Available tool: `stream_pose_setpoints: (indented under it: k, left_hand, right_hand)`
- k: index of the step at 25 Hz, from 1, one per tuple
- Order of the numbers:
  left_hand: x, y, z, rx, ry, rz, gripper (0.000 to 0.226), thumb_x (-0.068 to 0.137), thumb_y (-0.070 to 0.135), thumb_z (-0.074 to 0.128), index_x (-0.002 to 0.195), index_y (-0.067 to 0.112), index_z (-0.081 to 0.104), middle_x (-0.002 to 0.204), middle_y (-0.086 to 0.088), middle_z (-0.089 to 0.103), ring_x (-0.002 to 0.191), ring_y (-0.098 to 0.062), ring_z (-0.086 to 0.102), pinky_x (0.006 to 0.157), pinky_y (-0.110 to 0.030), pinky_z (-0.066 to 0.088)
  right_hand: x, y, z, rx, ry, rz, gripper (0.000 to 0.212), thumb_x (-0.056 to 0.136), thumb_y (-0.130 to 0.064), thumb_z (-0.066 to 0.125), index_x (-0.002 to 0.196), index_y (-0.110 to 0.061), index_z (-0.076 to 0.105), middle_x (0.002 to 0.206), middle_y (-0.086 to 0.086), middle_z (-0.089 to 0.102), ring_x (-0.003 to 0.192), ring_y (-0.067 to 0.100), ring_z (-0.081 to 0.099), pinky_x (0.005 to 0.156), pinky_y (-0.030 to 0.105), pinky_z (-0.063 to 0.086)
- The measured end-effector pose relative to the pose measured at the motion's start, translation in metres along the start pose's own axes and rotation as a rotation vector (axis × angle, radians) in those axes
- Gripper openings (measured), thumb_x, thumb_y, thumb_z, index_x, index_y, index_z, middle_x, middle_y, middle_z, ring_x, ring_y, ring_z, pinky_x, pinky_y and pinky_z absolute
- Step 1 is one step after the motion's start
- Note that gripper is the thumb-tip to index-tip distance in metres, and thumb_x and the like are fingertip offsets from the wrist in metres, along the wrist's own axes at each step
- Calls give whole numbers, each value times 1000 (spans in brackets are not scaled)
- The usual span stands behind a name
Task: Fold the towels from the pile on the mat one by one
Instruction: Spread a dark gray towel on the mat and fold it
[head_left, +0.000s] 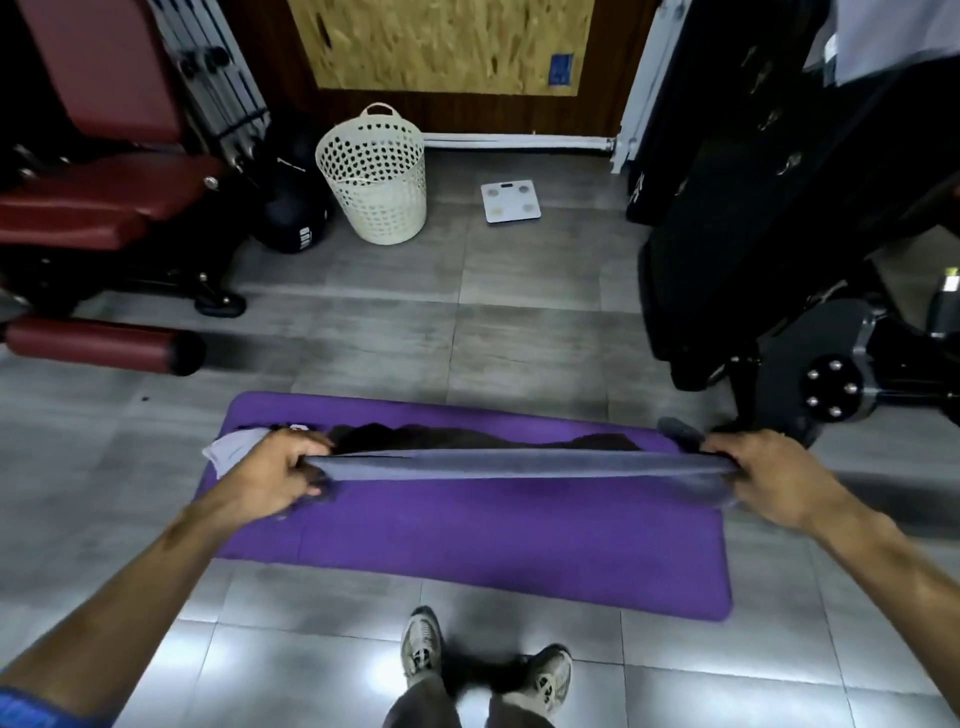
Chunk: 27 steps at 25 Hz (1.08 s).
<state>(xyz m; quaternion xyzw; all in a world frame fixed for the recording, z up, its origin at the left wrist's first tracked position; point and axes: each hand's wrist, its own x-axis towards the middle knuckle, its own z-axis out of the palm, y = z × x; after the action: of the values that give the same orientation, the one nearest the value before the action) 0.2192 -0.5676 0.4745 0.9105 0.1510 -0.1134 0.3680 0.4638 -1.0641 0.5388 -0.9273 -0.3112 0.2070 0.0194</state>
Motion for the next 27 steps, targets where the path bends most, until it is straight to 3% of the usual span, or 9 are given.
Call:
stream_pose_setpoints:
  k: [3, 6, 9, 11, 15, 18, 21, 24, 27]
  left_hand:
    - [10, 16, 1, 221, -137, 159, 21, 64, 6, 62, 69, 24, 52, 58, 8, 53, 51, -3, 50, 47, -30, 39]
    - [19, 35, 7, 247, -377, 13, 22, 74, 37, 77, 85, 25, 61, 77, 6, 63, 67, -6, 58, 61, -27, 46]
    - [24, 54, 23, -234, -507, -87, 42, 74, 26, 83, 106, 40, 61, 101, 6, 69, 97, -16, 65, 83, -27, 51]
    - [26, 87, 40, -493, -457, 8, 63, 72, 21, 85, 121, 45, 53, 121, 9, 63, 114, -5, 58, 95, -27, 50]
    - [35, 147, 50, -808, -88, 180, 24, 66, 27, 73, 88, 18, 68, 88, 0, 71, 86, -10, 64, 76, -32, 51]
    - [34, 146, 31, -877, -141, 194, 37, 69, 26, 71, 75, -6, 52, 68, -8, 54, 68, -17, 50, 61, -33, 42]
    - [25, 134, 23, -920, -250, 210, 35, 84, 22, 72, 78, 1, 45, 67, -7, 45, 56, -17, 48, 50, -25, 44]
    - [27, 136, 17, -1150, 71, 42, 29, 90, 17, 66, 75, 16, 42, 60, -1, 35, 47, -9, 35, 40, -19, 32]
    - [31, 112, 3, -683, -57, 201, 20, 84, 10, 73, 77, 9, 54, 58, 2, 34, 53, -7, 31, 48, -23, 27]
  right_hand:
    - [12, -33, -8, 169, 164, -66, 30, 74, -25, 59, 58, -33, 35, 52, -14, 43, 54, 10, 43, 54, 31, 34]
    - [22, -81, -36, 262, 215, -90, 32, 74, -37, 52, 52, -32, 30, 46, -9, 39, 47, 6, 36, 50, 30, 27]
    - [31, -133, -56, 414, 197, -88, 35, 74, -31, 60, 50, -26, 36, 49, -11, 42, 46, 4, 38, 48, 27, 28]
    - [32, -178, -63, 541, 168, -145, 40, 72, -11, 66, 50, -24, 34, 47, -11, 35, 47, 2, 35, 47, 22, 25]
    - [37, -233, -80, 696, 243, -228, 42, 67, 2, 69, 59, -20, 33, 54, -12, 30, 54, 2, 29, 49, 21, 24]
    - [37, -233, -104, 805, 252, -263, 40, 69, 7, 68, 59, -13, 35, 55, -7, 33, 54, 2, 30, 49, 24, 27]
    - [40, -227, -107, 686, 305, -212, 35, 66, -15, 71, 60, -15, 37, 53, -9, 36, 53, 5, 32, 50, 36, 32]
    - [52, -205, -87, 493, 301, 13, 38, 65, -31, 73, 58, -19, 38, 49, -10, 41, 52, 7, 38, 52, 37, 36]
    - [55, -176, -76, 521, 321, 116, 28, 66, -8, 68, 61, -19, 43, 53, -10, 46, 57, 13, 45, 54, 30, 36]
